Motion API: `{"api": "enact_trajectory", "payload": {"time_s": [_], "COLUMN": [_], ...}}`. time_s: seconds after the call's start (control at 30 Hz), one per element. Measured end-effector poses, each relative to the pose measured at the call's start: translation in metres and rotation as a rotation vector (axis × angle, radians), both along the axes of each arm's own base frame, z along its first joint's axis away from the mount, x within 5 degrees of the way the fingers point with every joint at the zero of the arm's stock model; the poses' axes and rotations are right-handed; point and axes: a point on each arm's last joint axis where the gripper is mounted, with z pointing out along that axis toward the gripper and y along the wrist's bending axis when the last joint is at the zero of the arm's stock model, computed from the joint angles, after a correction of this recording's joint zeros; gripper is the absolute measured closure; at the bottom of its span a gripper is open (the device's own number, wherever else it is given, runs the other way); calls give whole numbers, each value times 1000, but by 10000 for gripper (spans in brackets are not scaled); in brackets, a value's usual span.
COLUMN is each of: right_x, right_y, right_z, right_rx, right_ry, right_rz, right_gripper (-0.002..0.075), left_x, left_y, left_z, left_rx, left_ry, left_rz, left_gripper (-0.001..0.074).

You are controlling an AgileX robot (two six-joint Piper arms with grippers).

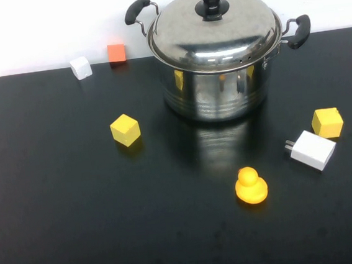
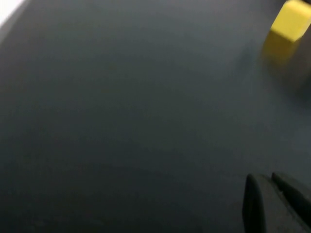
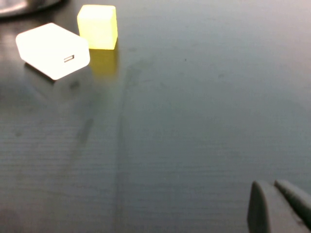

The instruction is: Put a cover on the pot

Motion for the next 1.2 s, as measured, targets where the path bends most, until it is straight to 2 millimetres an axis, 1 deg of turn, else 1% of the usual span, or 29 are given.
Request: {"api": "enact_trajectory", "payload": {"time_s": [0.1, 0.23, 1.03, 1.2], "right_x": [0, 0, 0, 0], "right_y": [0, 0, 0, 0], "right_z": [0, 0, 0, 0], "right_rx": [0, 0, 0, 0], "right_ry": [0, 0, 0, 0], "right_rz": [0, 0, 0, 0], "right_gripper": [728, 728, 728, 728], "left_x": [2, 4, 4, 4], "left_y": [0, -1, -1, -1], "left_z": [-8, -7, -7, -7], "left_rx": [-11, -34, -58, -8], "left_ry": [-4, -46, -47, -52], "left_rz": [1, 5, 10, -6], "left_gripper": [736, 736, 736, 736]}}
